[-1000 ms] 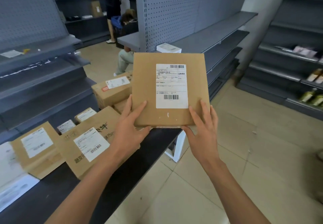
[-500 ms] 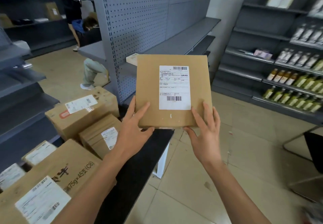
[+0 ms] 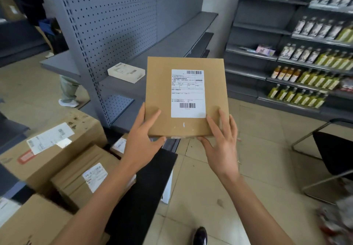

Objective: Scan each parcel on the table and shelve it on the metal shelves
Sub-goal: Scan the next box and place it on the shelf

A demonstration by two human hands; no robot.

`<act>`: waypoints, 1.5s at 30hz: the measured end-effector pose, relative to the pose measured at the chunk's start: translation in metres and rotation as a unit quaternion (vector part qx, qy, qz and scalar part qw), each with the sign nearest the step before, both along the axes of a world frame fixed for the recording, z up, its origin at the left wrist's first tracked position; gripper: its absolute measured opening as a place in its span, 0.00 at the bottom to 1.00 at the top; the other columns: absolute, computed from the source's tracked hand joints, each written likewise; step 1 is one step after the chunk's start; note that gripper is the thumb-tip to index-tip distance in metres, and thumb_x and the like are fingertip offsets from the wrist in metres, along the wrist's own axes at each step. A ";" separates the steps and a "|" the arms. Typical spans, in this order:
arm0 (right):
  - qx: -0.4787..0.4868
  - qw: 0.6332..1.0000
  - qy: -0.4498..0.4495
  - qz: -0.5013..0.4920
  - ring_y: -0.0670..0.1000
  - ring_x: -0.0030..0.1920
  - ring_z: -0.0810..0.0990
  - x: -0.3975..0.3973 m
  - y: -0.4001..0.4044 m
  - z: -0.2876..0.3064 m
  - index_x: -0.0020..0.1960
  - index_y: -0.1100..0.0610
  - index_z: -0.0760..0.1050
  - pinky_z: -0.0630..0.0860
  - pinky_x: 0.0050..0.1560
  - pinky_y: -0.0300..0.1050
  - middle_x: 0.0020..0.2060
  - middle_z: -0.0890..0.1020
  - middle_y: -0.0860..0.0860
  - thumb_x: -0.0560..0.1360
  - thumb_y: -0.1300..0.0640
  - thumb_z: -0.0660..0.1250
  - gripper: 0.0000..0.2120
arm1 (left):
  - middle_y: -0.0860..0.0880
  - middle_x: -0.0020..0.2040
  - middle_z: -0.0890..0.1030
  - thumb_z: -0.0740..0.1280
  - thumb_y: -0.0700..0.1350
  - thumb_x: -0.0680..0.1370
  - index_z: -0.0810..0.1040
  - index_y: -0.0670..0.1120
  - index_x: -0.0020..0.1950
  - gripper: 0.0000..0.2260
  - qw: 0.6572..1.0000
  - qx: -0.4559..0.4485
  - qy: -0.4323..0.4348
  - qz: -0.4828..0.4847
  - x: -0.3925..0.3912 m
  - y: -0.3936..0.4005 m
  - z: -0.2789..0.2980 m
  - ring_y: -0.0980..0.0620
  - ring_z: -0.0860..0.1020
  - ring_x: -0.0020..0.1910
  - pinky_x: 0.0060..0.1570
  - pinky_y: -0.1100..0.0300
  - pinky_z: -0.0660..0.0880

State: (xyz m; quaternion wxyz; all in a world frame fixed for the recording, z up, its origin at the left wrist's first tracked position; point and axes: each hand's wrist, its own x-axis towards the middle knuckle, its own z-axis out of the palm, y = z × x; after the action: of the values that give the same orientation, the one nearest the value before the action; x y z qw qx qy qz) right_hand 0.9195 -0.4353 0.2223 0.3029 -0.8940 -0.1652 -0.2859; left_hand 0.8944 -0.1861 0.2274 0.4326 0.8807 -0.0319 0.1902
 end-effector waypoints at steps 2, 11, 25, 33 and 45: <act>0.004 1.000 -0.002 -0.001 0.67 0.78 0.56 0.020 -0.008 -0.003 0.75 0.56 0.71 0.68 0.69 0.73 0.80 0.61 0.56 0.73 0.60 0.78 0.32 | 0.65 0.81 0.49 0.78 0.43 0.73 0.64 0.64 0.78 0.40 1.000 -0.001 -0.002 -0.007 0.021 -0.007 0.001 0.71 0.54 0.77 0.71 0.66 0.66; 0.026 0.999 -0.012 -0.019 0.68 0.77 0.58 0.136 -0.066 -0.010 0.75 0.56 0.71 0.68 0.69 0.72 0.80 0.62 0.56 0.72 0.60 0.78 0.33 | 0.62 0.83 0.48 0.78 0.42 0.73 0.64 0.63 0.79 0.40 0.999 0.018 0.003 -0.031 0.143 -0.067 0.006 0.77 0.51 0.74 0.66 0.79 0.56; 0.022 1.000 -0.009 0.000 0.68 0.76 0.59 0.307 -0.124 -0.004 0.74 0.56 0.71 0.68 0.69 0.72 0.79 0.62 0.57 0.73 0.62 0.78 0.32 | 0.63 0.83 0.49 0.77 0.42 0.74 0.65 0.62 0.79 0.38 1.000 0.011 0.012 -0.012 0.304 -0.125 0.012 0.65 0.56 0.79 0.67 0.73 0.58; 0.014 1.000 0.002 0.001 0.69 0.77 0.58 0.409 -0.109 0.000 0.74 0.56 0.72 0.66 0.71 0.71 0.79 0.63 0.55 0.73 0.61 0.77 0.31 | 0.63 0.83 0.49 0.77 0.44 0.73 0.66 0.61 0.79 0.37 1.000 0.003 0.014 0.007 0.404 -0.115 0.012 0.76 0.53 0.73 0.66 0.75 0.58; 0.016 1.000 0.012 0.002 0.68 0.77 0.57 0.535 -0.107 0.005 0.74 0.56 0.72 0.65 0.72 0.70 0.79 0.63 0.55 0.73 0.61 0.78 0.31 | 0.62 0.83 0.48 0.77 0.45 0.74 0.66 0.61 0.79 0.37 0.999 0.016 0.023 0.022 0.524 -0.116 0.018 0.62 0.57 0.78 0.71 0.63 0.60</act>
State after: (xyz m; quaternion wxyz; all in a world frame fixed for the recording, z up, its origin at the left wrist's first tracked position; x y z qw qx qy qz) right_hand 1.4545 -0.5423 0.2269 0.3198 -0.8920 -0.1585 -0.2774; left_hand 1.4189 -0.3021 0.2454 0.4149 0.8922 -0.0057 0.1785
